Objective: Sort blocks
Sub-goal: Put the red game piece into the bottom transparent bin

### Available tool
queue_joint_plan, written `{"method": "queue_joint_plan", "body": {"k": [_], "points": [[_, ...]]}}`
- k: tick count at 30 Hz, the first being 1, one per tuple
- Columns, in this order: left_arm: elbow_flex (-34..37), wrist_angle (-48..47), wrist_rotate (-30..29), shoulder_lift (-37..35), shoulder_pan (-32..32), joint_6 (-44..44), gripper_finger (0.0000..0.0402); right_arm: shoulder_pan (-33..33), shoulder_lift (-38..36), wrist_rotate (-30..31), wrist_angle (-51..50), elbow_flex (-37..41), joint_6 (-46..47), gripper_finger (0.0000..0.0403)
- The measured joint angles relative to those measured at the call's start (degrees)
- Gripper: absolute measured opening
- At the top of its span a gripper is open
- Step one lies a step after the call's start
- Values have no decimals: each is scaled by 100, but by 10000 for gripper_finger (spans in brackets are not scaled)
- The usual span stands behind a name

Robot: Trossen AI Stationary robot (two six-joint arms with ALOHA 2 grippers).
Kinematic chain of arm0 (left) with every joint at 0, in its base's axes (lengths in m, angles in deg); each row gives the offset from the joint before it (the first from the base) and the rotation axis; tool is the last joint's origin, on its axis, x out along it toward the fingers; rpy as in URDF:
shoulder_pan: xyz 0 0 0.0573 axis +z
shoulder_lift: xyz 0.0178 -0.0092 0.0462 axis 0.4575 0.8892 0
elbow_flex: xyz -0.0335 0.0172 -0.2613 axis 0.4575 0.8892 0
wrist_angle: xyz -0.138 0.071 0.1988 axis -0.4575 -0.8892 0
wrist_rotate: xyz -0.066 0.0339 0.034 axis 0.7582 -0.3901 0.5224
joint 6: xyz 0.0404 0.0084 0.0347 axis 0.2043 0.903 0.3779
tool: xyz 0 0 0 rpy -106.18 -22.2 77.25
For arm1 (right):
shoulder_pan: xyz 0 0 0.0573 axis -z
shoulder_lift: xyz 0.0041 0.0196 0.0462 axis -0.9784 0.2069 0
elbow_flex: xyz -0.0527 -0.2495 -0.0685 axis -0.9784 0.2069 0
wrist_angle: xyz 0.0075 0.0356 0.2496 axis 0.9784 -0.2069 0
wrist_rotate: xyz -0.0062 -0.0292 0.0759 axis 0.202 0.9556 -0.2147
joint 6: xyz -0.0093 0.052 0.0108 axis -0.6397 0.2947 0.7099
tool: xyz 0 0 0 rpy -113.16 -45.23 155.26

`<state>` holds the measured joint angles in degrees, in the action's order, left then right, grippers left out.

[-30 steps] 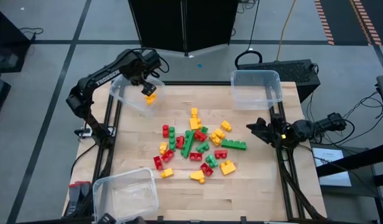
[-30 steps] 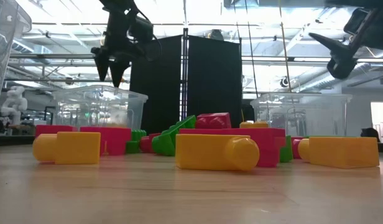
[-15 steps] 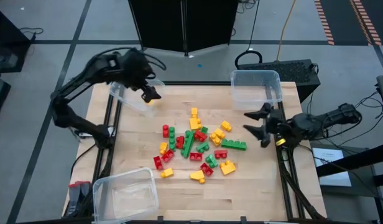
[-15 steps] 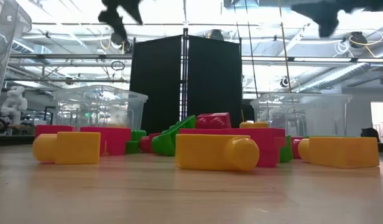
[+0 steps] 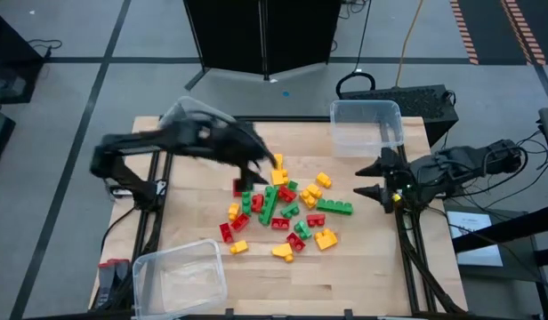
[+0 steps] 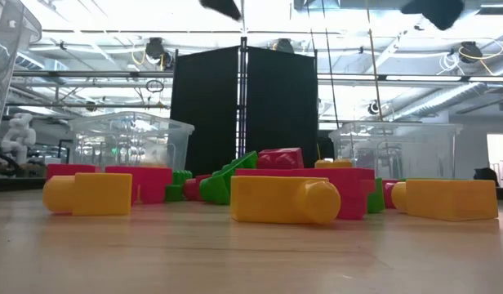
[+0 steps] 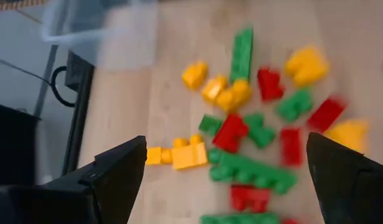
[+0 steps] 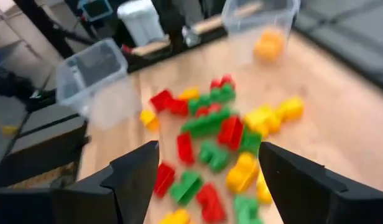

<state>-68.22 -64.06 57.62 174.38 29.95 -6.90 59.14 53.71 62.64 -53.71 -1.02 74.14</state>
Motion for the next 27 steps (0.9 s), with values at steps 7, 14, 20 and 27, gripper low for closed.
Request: {"method": "queue_joint_plan", "body": {"k": [7,14,20,27], "points": [[4,267,-327,1398,-72,1133,345,1,-167,-161,-422,0,161,272],[4,1089,-372,2202,-44,1740,345,0,-175,-187,-470,0,168,272],[4,1130,-333,2451,-40,1797,345,4,-177,-467,-496,2,170,272],[4,888,155,2447,13,1759,345,4,-177,-454,-616,4,79,272]]}}
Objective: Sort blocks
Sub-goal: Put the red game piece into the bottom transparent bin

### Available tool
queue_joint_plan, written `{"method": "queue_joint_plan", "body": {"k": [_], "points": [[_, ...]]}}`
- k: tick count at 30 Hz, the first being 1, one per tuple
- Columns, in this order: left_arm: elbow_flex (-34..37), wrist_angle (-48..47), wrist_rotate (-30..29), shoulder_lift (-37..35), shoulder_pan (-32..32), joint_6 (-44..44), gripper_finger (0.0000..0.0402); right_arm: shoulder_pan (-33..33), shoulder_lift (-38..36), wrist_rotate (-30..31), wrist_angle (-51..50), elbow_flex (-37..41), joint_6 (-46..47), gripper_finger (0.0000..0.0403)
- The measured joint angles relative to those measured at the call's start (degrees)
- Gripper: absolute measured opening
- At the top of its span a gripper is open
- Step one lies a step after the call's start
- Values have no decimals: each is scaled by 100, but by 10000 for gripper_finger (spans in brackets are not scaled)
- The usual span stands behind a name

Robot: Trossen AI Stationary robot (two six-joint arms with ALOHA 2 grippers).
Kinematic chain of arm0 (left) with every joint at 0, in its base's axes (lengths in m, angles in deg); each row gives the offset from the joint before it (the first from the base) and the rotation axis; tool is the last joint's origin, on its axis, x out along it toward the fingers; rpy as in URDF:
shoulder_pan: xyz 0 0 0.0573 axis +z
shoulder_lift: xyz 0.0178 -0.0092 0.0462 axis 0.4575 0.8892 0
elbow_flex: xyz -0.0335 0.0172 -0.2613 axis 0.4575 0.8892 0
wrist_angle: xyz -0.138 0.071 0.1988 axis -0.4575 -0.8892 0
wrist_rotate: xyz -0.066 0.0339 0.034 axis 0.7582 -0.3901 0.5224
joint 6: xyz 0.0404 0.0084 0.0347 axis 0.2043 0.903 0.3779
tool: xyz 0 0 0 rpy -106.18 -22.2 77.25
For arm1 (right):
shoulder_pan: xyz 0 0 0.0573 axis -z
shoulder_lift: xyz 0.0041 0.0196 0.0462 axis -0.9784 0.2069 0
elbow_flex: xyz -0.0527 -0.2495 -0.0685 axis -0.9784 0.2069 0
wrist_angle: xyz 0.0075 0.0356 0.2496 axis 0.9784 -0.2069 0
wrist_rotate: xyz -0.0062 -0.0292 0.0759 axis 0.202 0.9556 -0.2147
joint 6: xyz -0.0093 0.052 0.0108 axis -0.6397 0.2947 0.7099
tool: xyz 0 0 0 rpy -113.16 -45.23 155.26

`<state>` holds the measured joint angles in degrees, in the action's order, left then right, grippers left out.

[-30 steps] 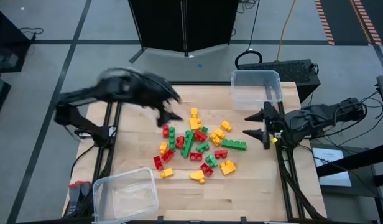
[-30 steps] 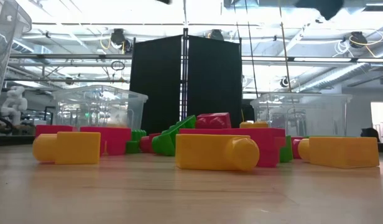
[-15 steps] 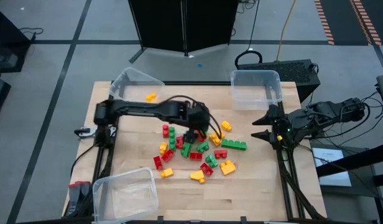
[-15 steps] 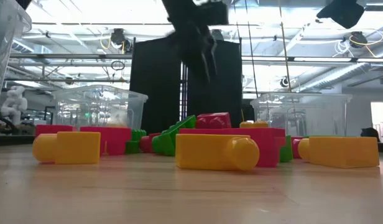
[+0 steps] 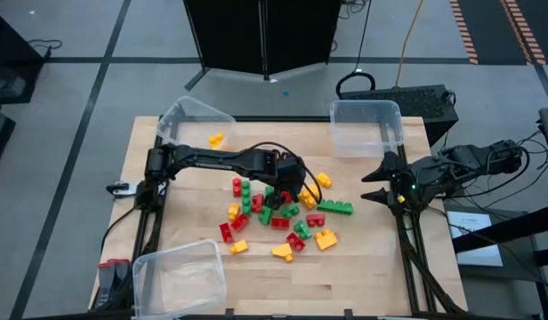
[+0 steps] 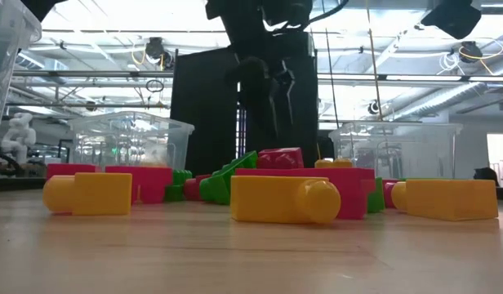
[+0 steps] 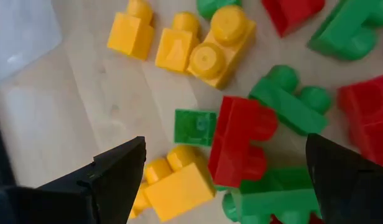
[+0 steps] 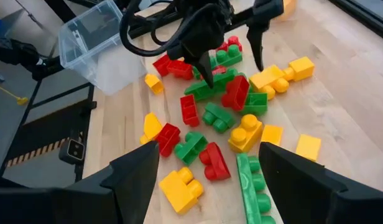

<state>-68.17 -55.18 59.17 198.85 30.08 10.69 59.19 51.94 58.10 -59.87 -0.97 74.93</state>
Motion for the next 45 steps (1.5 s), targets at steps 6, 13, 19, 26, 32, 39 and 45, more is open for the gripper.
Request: {"method": "queue_joint_plan", "body": {"k": [6,13,19,26,32,39,45], "points": [[-9,32,118,341,111,-362,345,0,0,11,0,0,2,272],[0,-275,113,710,161,-569,343,1,0,15,-2,2,22,272],[-2,-35,-303,705,39,-294,270,0,0,29,-11,2,26,272],[-2,-34,-242,706,27,-291,93,0,2,74,-91,4,29,272],[-2,65,-232,706,80,-310,15,0,3,73,-196,4,133,272],[-2,-113,-453,528,75,-567,13,0,2,72,-195,4,128,272],[-84,-411,-487,1,-15,-947,12,0,4,115,-197,4,102,272]]}}
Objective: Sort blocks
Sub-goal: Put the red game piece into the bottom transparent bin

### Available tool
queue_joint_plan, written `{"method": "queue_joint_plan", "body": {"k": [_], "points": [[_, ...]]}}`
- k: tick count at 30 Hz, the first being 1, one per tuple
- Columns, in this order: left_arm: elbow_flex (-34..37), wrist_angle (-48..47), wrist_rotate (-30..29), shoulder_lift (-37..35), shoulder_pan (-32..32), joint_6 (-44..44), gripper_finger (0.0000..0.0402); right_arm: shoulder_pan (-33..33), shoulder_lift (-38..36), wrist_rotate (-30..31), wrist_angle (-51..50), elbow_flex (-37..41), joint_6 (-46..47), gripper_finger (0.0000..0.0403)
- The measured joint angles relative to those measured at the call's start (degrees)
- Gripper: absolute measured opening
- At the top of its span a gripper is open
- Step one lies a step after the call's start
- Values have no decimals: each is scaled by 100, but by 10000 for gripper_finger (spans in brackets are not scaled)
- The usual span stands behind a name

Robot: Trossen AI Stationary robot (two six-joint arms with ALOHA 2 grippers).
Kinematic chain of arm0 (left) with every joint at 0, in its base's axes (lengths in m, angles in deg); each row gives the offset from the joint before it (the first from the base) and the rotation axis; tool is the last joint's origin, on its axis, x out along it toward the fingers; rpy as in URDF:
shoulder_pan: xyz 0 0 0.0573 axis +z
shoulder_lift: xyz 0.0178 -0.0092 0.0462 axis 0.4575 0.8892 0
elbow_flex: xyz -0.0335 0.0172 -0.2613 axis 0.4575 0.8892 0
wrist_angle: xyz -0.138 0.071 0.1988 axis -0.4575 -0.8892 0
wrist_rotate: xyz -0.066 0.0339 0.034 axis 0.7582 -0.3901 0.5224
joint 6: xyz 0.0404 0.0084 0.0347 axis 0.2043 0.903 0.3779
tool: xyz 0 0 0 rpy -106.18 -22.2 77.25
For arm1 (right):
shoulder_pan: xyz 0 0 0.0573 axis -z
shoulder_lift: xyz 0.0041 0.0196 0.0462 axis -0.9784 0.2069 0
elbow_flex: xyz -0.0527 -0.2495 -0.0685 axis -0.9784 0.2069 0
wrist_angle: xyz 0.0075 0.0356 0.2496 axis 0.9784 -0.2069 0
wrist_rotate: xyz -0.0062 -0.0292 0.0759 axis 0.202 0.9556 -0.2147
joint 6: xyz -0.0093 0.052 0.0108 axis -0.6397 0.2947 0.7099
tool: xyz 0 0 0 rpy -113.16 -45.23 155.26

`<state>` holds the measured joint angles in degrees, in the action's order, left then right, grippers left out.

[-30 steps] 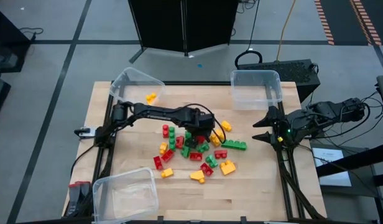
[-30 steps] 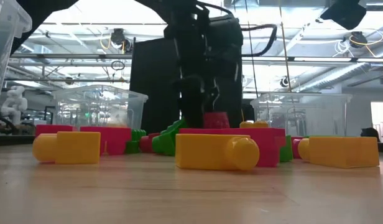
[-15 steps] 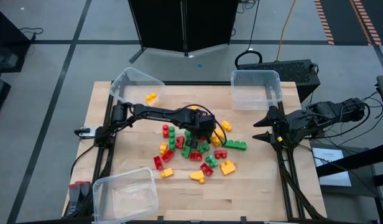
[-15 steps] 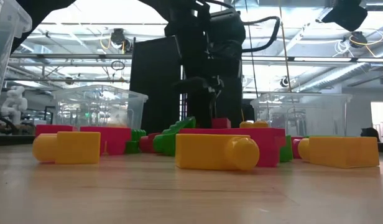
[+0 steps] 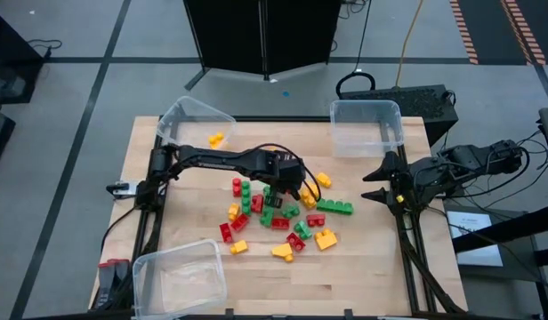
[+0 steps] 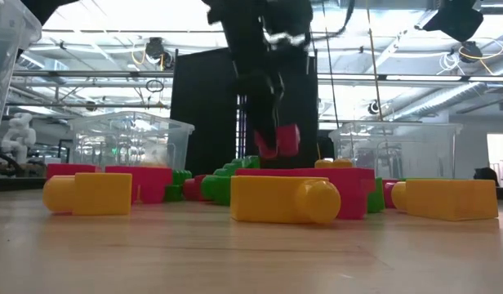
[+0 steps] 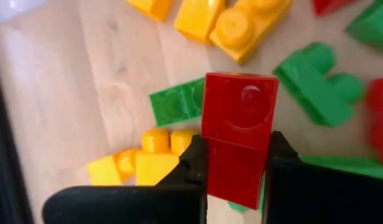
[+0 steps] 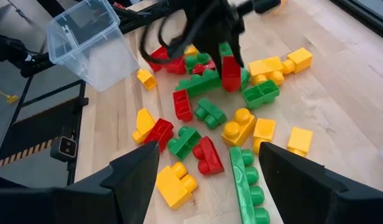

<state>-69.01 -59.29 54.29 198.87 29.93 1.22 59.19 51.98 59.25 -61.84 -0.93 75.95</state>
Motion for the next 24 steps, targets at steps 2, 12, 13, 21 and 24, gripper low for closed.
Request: {"method": "queue_joint_plan", "body": {"k": [2,12,13,21,24], "points": [[-182,-325,-17,-239,-46,-306,12,0,-4,64,-1,0,-11,272],[-859,-2654,25,-2066,-889,-2144,11,2,-2,75,54,0,-74,272],[-863,-2883,46,-2251,-1045,-2481,11,2,-4,75,58,0,-74,272],[-847,-3760,109,-3085,-2700,-5348,10,2,9,254,96,0,-30,272],[-751,-3768,56,-3075,-3316,-6060,10,2,17,306,120,0,-9,272]]}}
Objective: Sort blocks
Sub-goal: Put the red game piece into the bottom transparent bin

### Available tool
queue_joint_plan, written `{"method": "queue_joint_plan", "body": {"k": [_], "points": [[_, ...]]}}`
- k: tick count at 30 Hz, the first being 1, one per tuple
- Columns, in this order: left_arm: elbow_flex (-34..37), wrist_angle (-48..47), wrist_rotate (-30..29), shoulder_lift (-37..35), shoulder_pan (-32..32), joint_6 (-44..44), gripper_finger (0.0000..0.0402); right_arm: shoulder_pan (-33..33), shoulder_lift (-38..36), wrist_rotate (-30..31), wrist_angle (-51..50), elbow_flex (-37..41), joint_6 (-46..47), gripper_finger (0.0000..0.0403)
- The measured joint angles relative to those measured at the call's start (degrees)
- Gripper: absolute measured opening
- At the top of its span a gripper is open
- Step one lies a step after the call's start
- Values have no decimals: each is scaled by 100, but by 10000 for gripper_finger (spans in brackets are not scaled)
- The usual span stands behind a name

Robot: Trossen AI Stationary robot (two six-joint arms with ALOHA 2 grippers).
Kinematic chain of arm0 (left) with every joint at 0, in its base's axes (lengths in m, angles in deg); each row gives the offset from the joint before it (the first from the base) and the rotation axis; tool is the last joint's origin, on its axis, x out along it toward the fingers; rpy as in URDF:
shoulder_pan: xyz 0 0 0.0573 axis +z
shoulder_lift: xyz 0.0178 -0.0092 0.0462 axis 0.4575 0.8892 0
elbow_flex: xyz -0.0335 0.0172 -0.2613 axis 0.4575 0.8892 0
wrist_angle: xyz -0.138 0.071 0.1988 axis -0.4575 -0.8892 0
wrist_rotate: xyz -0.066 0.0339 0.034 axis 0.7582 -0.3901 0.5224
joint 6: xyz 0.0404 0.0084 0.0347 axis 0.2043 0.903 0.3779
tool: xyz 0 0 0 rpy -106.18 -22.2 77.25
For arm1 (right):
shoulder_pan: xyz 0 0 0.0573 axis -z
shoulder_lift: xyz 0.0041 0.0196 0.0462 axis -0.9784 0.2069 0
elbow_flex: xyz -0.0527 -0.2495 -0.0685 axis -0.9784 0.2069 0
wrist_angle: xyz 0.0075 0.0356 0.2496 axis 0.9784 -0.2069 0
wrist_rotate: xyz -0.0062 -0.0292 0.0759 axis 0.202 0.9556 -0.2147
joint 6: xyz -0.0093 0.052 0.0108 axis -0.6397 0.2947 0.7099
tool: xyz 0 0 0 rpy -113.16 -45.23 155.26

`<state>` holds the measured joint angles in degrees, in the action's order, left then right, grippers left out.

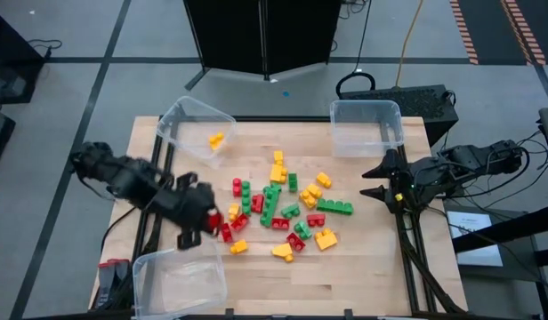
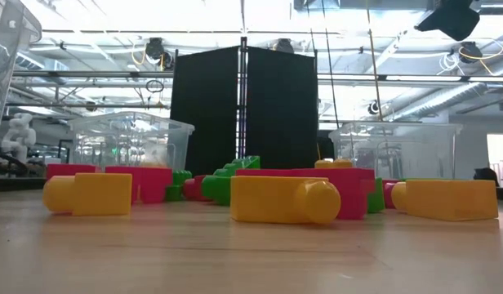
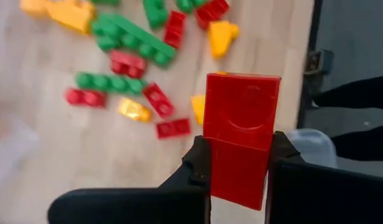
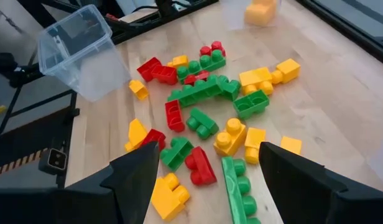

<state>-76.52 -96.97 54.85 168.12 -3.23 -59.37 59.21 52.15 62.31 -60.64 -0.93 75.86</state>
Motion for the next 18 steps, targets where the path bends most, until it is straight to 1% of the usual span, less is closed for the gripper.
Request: {"method": "queue_joint_plan", "body": {"k": [3,7,10,13,18], "points": [[165,-8,36,102,-540,-600,10,0,1,70,30,0,149,272],[517,-23,352,251,-1163,-1357,10,0,16,62,103,0,259,272],[745,-29,491,316,-1551,-1751,10,0,18,60,107,0,337,272],[945,-3,591,371,-1843,-1985,10,0,16,55,107,0,337,272],[1241,451,733,392,-2099,-2005,14,0,18,49,105,0,333,272]]}}
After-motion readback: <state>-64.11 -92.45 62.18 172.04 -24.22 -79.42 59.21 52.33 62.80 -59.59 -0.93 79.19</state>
